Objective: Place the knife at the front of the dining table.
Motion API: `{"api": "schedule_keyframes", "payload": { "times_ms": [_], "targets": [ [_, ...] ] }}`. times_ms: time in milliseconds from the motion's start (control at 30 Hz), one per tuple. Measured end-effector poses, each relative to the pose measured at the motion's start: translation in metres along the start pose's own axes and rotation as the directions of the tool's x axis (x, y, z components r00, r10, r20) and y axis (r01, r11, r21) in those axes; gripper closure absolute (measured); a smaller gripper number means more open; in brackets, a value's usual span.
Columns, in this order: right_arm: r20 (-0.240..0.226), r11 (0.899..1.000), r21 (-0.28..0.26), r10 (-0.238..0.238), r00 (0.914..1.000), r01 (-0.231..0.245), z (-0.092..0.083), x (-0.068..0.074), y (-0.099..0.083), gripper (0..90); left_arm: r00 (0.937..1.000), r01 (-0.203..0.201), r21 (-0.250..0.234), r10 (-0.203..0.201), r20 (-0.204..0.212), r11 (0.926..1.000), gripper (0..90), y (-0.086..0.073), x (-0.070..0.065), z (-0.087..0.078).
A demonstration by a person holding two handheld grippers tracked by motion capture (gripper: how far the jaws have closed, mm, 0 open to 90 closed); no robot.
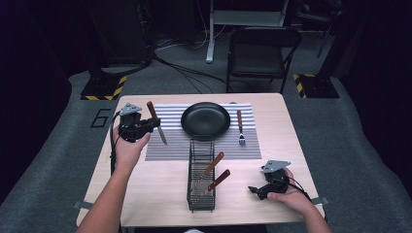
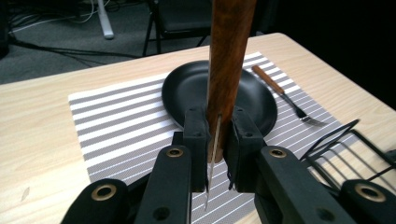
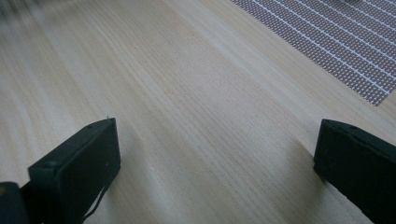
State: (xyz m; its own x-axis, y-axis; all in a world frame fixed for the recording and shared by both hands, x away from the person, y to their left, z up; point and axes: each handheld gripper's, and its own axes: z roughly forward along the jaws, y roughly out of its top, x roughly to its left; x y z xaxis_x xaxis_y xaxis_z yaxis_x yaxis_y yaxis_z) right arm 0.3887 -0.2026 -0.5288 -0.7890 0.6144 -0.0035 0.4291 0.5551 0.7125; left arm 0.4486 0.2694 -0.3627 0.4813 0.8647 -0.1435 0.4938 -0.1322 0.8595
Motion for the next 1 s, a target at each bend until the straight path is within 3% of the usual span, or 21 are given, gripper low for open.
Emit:
{"api": "schedule_keyframes", "payload": {
  "times_ms": [600, 1000],
  "targets": [
    [0.0, 1.0, 0.0, 0.0, 1.0, 0.0, 0.0, 0.0, 0.0, 0.0, 0.9972, 0.046, 0.047, -0.043, -0.062, 0.9978, 79.9, -0.03, 0.018, 0.019],
    [-0.002, 1.0, 0.004, -0.011, 0.9999, 0.011, 0.0, -0.001, 0.0, 0.0, 0.9945, 0.041, 0.065, -0.034, -0.099, 0.9971, 79.9, -0.037, 0.023, 0.035]
  ]
}}
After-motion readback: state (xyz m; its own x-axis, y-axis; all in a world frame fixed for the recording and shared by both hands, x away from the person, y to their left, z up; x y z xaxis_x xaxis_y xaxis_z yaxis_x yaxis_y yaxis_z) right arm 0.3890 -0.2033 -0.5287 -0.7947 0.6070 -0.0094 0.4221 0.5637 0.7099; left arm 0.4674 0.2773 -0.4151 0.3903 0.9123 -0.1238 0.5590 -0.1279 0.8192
